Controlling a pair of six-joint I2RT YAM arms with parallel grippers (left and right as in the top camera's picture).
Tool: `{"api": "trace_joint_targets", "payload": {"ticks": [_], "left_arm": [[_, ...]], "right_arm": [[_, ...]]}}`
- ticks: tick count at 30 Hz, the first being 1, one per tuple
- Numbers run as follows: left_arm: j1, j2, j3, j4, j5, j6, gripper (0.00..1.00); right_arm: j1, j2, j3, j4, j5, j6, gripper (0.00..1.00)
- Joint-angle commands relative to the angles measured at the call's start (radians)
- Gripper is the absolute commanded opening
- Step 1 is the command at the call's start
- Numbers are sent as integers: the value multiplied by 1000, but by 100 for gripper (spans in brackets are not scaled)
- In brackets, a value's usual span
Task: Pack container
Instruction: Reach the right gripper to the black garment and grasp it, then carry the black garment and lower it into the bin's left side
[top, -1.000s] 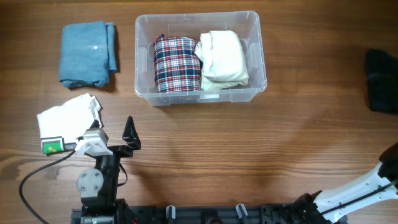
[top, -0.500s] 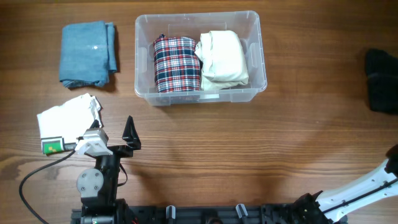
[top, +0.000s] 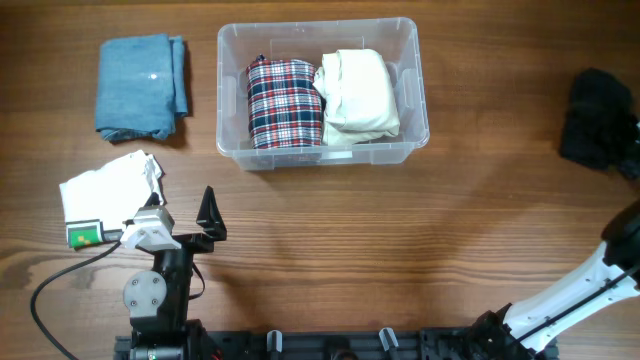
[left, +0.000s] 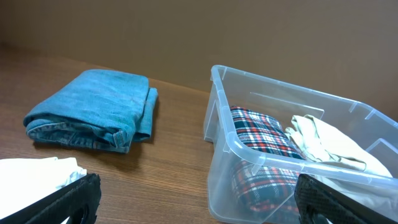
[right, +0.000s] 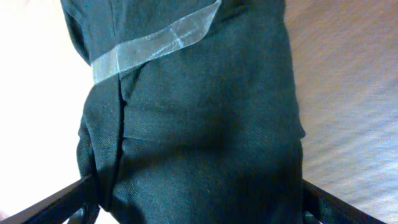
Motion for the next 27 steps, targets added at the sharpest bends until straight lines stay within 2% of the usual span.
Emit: {"api": "trace_joint_targets", "payload": {"ticks": [1, 3, 4, 5, 8, 10, 12, 13, 17, 21, 27], "left_arm": [[9, -3, -8, 0, 8, 8, 100], [9, -3, -8, 0, 8, 8, 100], [9, -3, -8, 0, 8, 8, 100], [9, -3, -8, 0, 8, 8, 100], [9, -3, -8, 0, 8, 8, 100], [9, -3, -8, 0, 8, 8, 100], [9, -3, -8, 0, 8, 8, 100], [9, -3, -8, 0, 8, 8, 100], [9, -3, -8, 0, 8, 8, 100], [9, -3, -8, 0, 8, 8, 100], [9, -3, -8, 0, 8, 8, 100]], "right_arm": [[48, 15, -3, 5, 105, 0, 95], [52, 15, -3, 14, 137, -5, 94], [52, 15, -3, 18, 147, -13, 91], [52, 15, -3, 19, 147, -28, 83], [52, 15, -3, 22, 148, -49, 32], [52, 15, -3, 22, 147, -47, 4], [53, 15, -3, 21, 128, -45, 4], [60, 8, -3, 21, 73, -6, 4], [76, -26, 13, 23, -60, 1, 4], [120, -132, 17, 38, -168, 72, 4], [226, -387, 17, 24, -293, 189, 4]]}}
